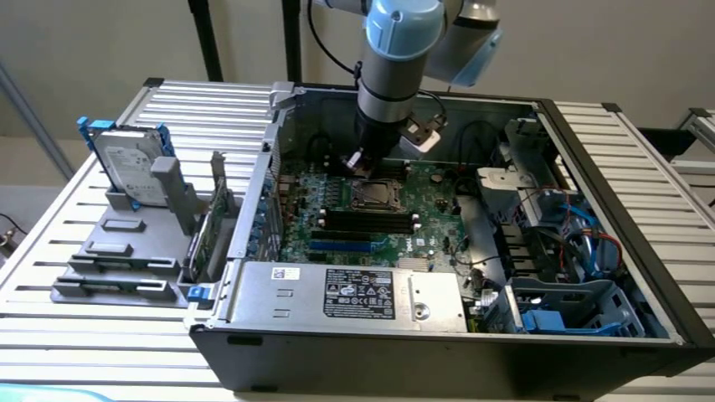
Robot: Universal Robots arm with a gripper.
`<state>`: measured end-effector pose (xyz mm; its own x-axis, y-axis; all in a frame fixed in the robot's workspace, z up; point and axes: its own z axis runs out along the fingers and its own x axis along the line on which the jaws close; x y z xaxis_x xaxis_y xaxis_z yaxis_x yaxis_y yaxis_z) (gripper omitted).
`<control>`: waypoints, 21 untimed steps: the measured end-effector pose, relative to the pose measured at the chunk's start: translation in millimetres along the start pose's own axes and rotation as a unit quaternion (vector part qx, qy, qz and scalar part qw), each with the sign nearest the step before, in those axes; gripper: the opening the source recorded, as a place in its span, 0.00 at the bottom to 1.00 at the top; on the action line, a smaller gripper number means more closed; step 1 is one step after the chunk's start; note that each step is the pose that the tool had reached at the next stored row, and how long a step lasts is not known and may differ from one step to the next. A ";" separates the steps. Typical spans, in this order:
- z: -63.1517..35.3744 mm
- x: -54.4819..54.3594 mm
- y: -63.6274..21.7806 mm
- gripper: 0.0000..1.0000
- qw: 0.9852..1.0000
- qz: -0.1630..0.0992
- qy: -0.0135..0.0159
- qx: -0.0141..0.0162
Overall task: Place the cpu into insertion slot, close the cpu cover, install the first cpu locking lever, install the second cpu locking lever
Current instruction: 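Install the first cpu locking lever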
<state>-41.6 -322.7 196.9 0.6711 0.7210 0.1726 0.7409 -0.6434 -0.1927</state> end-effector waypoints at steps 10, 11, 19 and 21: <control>0.2 8.9 9.6 0.11 1.000 0.000 -0.001 -0.001; 0.2 9.9 10.7 0.11 1.000 0.000 -0.001 -0.001; 0.0 18.0 19.4 0.11 1.000 0.000 -0.001 0.000; -0.2 19.1 20.8 0.11 1.000 0.000 -0.002 0.000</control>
<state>-13.4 -322.4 196.4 0.6714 0.7215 0.1691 0.7404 -0.6438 -0.1930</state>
